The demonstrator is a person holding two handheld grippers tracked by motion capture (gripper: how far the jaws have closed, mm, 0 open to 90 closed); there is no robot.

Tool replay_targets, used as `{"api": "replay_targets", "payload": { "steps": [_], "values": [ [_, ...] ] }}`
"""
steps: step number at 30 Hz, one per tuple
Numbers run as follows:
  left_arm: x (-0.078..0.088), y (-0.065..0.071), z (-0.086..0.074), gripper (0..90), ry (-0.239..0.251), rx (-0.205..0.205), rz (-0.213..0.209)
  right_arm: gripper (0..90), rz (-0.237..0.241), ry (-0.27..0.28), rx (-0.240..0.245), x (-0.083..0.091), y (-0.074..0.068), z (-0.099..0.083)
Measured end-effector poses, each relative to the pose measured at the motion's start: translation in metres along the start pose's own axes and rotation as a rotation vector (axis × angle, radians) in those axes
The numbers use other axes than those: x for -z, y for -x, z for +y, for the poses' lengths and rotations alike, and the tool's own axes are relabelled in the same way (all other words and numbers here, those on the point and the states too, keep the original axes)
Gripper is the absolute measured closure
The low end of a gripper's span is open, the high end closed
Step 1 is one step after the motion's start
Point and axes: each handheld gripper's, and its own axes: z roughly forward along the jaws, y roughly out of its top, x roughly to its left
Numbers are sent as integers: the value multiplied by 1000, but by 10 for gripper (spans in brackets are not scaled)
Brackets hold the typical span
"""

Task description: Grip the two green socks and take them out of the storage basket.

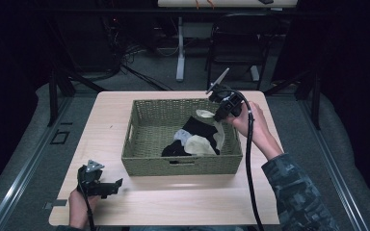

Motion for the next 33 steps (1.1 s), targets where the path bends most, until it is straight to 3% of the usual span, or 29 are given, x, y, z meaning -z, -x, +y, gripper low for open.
{"api": "replay_targets", "payload": {
  "steps": [16, 33],
  "values": [
    [-1, 0, 0, 3, -4, 0, -2, 874, -7, 29, 11, 13, -2, 10],
    [-2, 2, 2, 3, -6, -9, -6, 874, -48, 62, 9, 42, 6, 15]
  ]
}}
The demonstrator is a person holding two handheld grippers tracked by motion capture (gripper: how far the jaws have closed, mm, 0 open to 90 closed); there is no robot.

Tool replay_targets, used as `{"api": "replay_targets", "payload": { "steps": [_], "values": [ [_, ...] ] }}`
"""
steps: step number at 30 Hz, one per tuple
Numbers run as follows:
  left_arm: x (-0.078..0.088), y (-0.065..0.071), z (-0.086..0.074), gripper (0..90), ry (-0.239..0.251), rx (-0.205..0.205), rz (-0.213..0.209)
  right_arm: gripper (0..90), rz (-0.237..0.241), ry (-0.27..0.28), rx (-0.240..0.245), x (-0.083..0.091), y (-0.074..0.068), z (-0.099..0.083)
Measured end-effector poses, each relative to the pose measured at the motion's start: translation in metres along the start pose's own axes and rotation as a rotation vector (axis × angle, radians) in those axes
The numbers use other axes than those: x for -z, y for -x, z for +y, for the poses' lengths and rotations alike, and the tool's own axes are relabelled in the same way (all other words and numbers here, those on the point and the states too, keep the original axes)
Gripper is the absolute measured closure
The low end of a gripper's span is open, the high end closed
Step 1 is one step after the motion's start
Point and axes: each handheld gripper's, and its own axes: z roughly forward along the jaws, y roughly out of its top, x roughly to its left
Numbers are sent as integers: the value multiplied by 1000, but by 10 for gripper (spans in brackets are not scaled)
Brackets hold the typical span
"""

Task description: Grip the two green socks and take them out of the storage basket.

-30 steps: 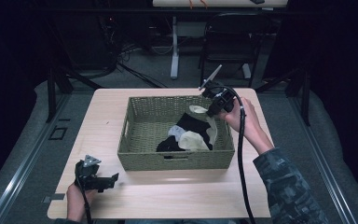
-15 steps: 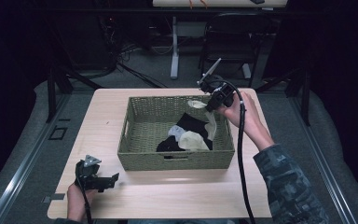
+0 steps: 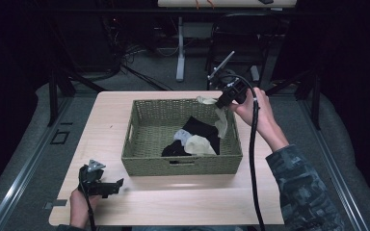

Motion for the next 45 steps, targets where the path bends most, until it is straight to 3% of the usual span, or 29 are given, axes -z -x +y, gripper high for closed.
{"api": "replay_targets", "payload": {
  "steps": [12, 21, 29, 34, 37, 45],
  "values": [
    [0, 0, 0, 3, 0, 1, -2, 873, -31, 12, -21, 22, 14, -8],
    [-2, 1, 0, 3, -7, -4, -1, 873, -66, 35, -71, 47, 36, -41],
    [-3, 3, 1, 3, -7, -6, 0, 873, -81, 48, -125, 53, 52, -65],
    [-3, 3, 1, 3, -10, -8, 0, 873, -69, 62, -181, 49, 66, -86],
    [-3, 3, 1, 3, -8, -9, -1, 873, -64, 68, -231, 38, 74, -104],
    [-3, 3, 1, 3, -3, -13, 3, 874, -65, 53, -271, 7, 74, -131]
  ]
}}
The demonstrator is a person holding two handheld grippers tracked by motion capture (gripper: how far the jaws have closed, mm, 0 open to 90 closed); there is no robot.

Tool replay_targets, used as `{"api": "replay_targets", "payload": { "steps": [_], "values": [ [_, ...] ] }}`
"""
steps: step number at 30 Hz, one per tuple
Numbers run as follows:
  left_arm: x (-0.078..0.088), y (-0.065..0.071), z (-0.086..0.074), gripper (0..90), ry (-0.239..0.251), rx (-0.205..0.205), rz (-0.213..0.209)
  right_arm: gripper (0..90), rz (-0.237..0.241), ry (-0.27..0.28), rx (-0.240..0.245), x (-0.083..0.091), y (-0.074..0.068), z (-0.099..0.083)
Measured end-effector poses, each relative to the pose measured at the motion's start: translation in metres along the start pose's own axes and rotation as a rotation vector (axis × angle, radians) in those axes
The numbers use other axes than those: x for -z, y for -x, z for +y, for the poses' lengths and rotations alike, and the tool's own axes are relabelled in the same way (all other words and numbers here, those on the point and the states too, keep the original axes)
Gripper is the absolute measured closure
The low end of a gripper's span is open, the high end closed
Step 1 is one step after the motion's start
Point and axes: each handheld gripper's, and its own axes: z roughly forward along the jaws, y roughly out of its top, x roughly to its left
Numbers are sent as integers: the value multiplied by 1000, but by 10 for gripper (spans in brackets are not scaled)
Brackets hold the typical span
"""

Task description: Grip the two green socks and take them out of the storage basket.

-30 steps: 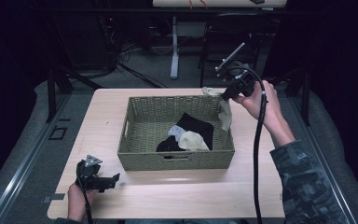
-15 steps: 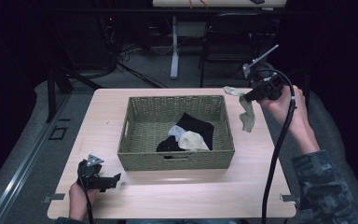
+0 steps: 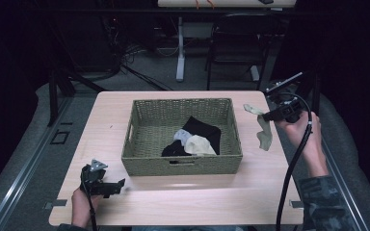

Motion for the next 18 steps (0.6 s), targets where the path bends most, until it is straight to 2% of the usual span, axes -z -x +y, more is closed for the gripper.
{"api": "replay_targets", "payload": {
  "steps": [5, 11, 18],
  "values": [
    [1, 0, -1, 3, 3, 2, 0, 873, -2, -12, -19, -14, 1, -13],
    [-1, -1, -1, 3, -7, 0, -3, 873, -7, -4, -45, -24, 3, -24],
    [-1, 1, -1, 3, -8, -7, -2, 872, 1, -21, -66, -51, 1, -41]
  ]
}}
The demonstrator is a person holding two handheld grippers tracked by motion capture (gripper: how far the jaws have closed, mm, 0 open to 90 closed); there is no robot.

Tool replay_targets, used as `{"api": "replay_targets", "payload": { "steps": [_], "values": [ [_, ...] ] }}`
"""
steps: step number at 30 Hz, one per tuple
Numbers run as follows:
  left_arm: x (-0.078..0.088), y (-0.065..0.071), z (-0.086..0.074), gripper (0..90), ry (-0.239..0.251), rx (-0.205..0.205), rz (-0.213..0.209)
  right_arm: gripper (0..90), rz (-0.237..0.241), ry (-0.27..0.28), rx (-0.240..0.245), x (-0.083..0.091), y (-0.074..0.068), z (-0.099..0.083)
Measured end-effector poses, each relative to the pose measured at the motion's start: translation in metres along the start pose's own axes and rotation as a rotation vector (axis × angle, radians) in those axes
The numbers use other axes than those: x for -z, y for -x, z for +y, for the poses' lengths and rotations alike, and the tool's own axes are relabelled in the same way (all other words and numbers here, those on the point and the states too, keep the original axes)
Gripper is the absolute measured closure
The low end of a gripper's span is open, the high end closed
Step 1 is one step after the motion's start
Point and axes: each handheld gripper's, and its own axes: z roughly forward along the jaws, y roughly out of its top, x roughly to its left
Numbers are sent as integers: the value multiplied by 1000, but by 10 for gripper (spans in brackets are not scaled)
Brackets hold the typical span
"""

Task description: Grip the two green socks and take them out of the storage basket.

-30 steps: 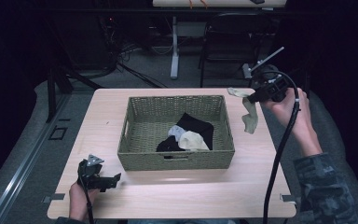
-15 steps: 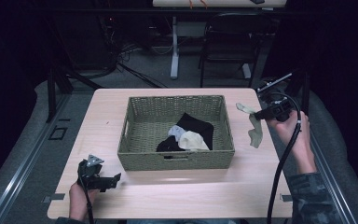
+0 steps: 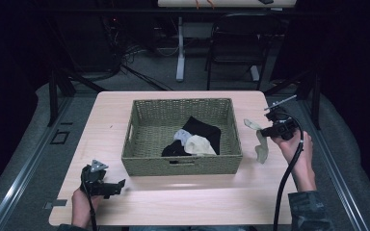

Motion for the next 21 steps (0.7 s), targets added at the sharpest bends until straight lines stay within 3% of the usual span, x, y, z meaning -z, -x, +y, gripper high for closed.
{"api": "replay_targets", "payload": {
  "steps": [8, 19, 21],
  "values": [
    [-2, 0, 0, 3, -1, -1, -3, 872, 10, -5, -29, -18, 4, -12],
    [-2, 0, 1, 3, -1, -4, -3, 872, 2, -52, -31, -39, 9, -21],
    [-1, 0, 1, 3, -2, -10, -3, 872, 18, -65, -35, -45, 9, -22]
  ]
}}
